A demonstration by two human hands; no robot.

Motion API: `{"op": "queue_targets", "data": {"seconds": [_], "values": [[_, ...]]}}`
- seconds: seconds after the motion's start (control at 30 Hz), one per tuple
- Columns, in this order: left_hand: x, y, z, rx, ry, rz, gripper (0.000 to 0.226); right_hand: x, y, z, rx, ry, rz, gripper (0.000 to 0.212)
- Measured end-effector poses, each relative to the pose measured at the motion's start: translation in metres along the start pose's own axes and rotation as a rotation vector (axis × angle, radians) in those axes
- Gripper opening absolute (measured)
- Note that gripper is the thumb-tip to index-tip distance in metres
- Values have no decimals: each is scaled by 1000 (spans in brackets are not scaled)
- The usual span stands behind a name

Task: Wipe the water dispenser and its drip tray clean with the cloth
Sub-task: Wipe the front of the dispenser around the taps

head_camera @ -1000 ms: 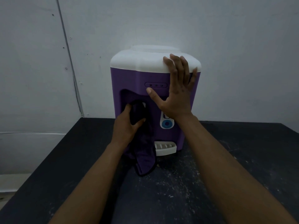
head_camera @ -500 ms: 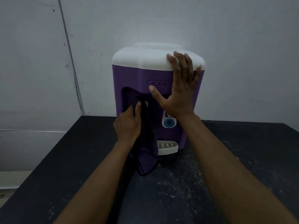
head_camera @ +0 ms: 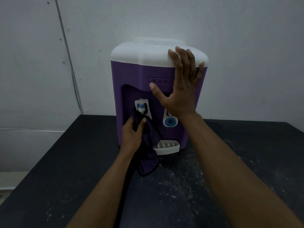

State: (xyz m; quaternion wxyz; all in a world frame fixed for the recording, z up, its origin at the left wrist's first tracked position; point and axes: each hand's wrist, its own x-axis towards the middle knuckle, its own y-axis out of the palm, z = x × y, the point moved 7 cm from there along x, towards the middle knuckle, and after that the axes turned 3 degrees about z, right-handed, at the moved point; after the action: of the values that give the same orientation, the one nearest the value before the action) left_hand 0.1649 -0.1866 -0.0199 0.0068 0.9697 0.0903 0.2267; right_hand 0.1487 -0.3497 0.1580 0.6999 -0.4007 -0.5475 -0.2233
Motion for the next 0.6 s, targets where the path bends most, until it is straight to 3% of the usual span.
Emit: {"op": "queue_targets", "data": {"seconds": [0.23, 0.5, 0.6], "values": [[10, 12, -19, 100, 43, -152, 31, 1, 0, -1, -4, 4, -6, 89], [10, 2, -19, 171, 53, 62, 25, 1, -1, 1, 0, 5, -2, 89], [13, 5, -22, 155, 31, 37, 21, 1, 0, 1, 0, 11, 1, 89]]}}
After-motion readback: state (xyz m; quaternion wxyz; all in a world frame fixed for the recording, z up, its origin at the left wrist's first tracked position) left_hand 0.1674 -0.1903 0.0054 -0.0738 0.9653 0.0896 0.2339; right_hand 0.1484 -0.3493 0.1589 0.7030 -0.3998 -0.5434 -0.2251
